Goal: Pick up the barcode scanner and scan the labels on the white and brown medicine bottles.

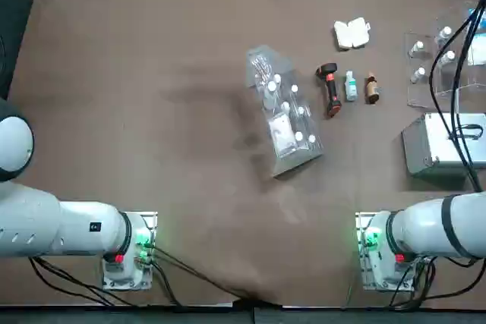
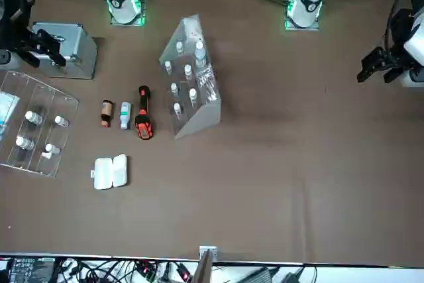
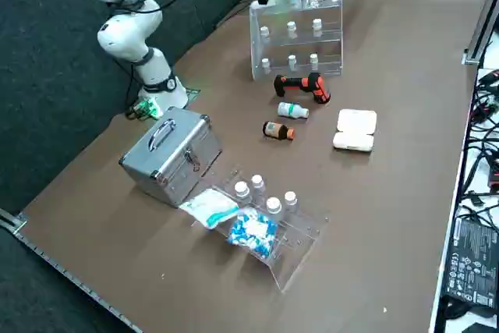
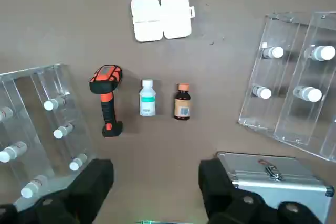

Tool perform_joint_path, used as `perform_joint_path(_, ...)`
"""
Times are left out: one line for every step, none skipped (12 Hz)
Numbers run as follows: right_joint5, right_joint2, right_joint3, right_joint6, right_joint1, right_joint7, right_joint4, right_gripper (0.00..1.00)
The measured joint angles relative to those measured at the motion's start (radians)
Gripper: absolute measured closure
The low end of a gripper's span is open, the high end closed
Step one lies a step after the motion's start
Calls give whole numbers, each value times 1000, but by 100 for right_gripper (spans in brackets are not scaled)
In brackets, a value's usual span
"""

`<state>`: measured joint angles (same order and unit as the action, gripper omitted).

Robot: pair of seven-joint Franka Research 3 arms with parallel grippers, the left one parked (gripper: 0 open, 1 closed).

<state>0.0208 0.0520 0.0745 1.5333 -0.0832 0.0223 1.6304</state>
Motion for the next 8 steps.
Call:
perform_joint_path(0,-5,0,0,0,-1,-3,0)
perform_joint_path(0,-10,0,0,0,-3,-6,0)
perform_joint_path(0,-13,0,0,-1,-12,-7,0)
perform_joint_path(1,-15,0,0,-1,-21,-9,0)
perform_joint_path(1,-19,0,0,-1,-25,-9,0)
perform_joint_path(4,-27,0,1,-1,-27,-10,0)
perform_joint_path(19,-41,0,4,0,-27,-12,0)
perform_joint_path(33,-58,0,10,0,-27,-12,0)
